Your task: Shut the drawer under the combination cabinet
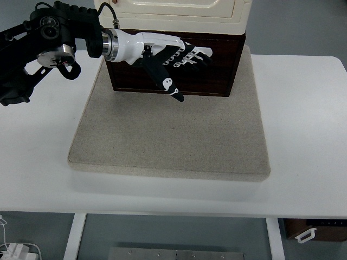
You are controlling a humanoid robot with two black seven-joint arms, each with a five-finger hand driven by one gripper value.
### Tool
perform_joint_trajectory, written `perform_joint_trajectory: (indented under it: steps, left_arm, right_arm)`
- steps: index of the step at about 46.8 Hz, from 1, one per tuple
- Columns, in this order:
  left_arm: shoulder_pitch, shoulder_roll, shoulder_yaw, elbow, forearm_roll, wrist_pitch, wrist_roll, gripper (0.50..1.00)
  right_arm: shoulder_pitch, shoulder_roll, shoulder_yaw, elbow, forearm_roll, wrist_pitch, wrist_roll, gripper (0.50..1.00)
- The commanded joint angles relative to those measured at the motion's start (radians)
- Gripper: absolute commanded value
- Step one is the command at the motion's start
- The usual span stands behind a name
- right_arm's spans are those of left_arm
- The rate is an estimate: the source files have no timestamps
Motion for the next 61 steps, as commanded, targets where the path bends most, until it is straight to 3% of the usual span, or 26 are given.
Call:
perform_joint_trajectory:
  steps: [1, 7, 29, 47, 54, 61]
  left_arm:
    - [-0.001, -0.002, -0.057, -0.011, -0.028, 0.000, -0.007, 1.000]
    - [-0.003, -0.008, -0.165, -0.019, -0.073, -0.028, -0.023, 1.000]
    - [-0.005, -0.017, -0.590, 0.050, -0.304, -0.028, -0.070, 1.000]
    - [-0.029, 0.003, -0.846, 0.355, -0.407, -0.028, -0.106, 1.000]
    - [-0.040, 0.044, -0.854, 0.469, -0.426, 0.023, -0.122, 1.000]
    - [-0.052, 0.048, -0.840, 0.577, -0.435, 0.135, -0.132, 1.000]
  right_arm:
    - [0.000, 0.000, 0.000, 0.000, 0.000, 0.000, 0.000, 0.952]
    - [0.000, 0.000, 0.000, 0.000, 0.000, 0.000, 0.000, 0.952]
    - [0.000, 0.000, 0.000, 0.000, 0.000, 0.000, 0.000, 0.952]
    - [0.000, 0.000, 0.008, 0.000, 0.000, 0.001, 0.000, 0.952]
    - [0.000, 0.000, 0.000, 0.000, 0.000, 0.000, 0.000, 0.952]
    - [0.000, 0.000, 0.005, 0.000, 0.000, 0.001, 0.000, 0.952]
